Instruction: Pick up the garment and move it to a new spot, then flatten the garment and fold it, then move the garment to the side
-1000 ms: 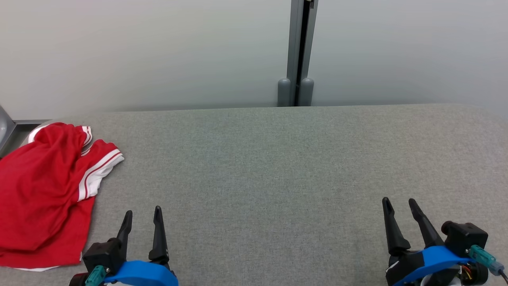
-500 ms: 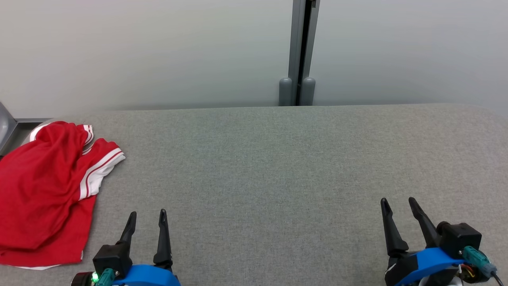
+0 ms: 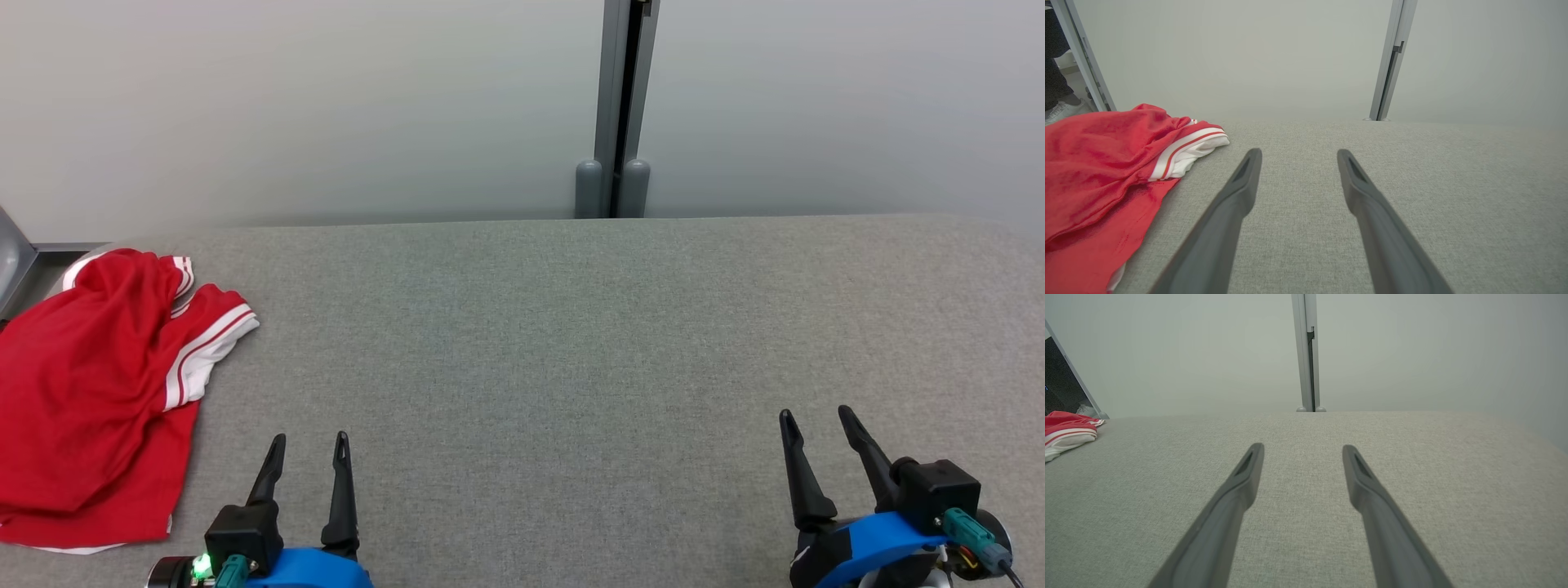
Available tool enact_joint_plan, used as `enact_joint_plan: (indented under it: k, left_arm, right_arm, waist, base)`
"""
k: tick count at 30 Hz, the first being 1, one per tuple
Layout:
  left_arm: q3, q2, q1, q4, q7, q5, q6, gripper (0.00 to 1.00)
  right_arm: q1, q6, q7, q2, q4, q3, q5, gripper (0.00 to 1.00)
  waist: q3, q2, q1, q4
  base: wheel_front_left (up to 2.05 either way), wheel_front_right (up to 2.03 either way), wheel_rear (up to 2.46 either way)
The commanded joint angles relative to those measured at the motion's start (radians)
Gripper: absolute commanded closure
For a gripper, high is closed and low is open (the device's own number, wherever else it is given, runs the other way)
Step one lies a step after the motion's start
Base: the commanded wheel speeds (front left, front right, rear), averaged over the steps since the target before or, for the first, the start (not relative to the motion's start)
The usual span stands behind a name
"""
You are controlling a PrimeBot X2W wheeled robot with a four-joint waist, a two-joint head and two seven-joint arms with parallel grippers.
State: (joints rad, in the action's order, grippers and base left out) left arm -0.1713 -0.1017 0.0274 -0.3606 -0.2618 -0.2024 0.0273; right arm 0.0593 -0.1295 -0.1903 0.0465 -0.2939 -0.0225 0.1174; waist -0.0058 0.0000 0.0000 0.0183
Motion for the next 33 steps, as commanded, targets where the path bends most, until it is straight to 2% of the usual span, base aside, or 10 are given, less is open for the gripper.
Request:
enact_joint_plan:
  k: [1, 7, 11, 18, 27, 33]
  left_arm:
    - [0.000, -0.007, 0.006, 0.000, -0.005, -0.003, 0.005, 0.00]
    - [-0.004, -0.010, 0.005, 0.004, -0.005, -0.010, 0.005, 0.00]
    - [-0.004, -0.011, 0.011, 0.006, -0.003, -0.015, 0.011, 0.00]
    - [0.008, -0.028, 0.005, 0.011, 0.001, -0.023, 0.019, 0.00]
    - [0.009, -0.038, 0.001, 0.028, 0.004, -0.030, 0.028, 0.00]
    - [0.009, -0.036, -0.007, 0.032, 0.004, -0.040, 0.034, 0.00]
  right_arm:
    - [-0.005, -0.002, -0.007, 0.007, 0.000, -0.001, 0.001, 0.00]
    - [-0.009, -0.002, -0.010, 0.007, -0.003, -0.006, -0.001, 0.00]
    - [-0.023, -0.002, -0.011, 0.006, 0.000, -0.013, -0.006, 0.00]
    - [-0.021, -0.002, -0.006, 0.006, 0.010, -0.015, -0.007, 0.00]
    - [-0.010, -0.002, -0.006, 0.006, 0.023, -0.022, -0.005, 0.00]
    - [-0.002, -0.001, -0.006, 0.006, 0.019, -0.015, -0.003, 0.00]
  waist:
    - [0.000, 0.0000, 0.0000, -0.001]
    - [-0.002, 0.0000, 0.0000, 0.010]
    - [-0.002, 0.0000, 0.0000, 0.049]
    - [0.008, 0.0000, 0.0000, 0.181]
    - [0.028, 0.0000, 0.0000, 0.382]
    - [0.036, 0.0000, 0.0000, 0.475]
  base:
    - [0.00, 0.00, 0.00]
    - [0.00, 0.00, 0.00]
    - [0.00, 0.00, 0.00]
    - [0.00, 0.00, 0.00]
    - [0.00, 0.00, 0.00]
    - [0.00, 0.00, 0.00]
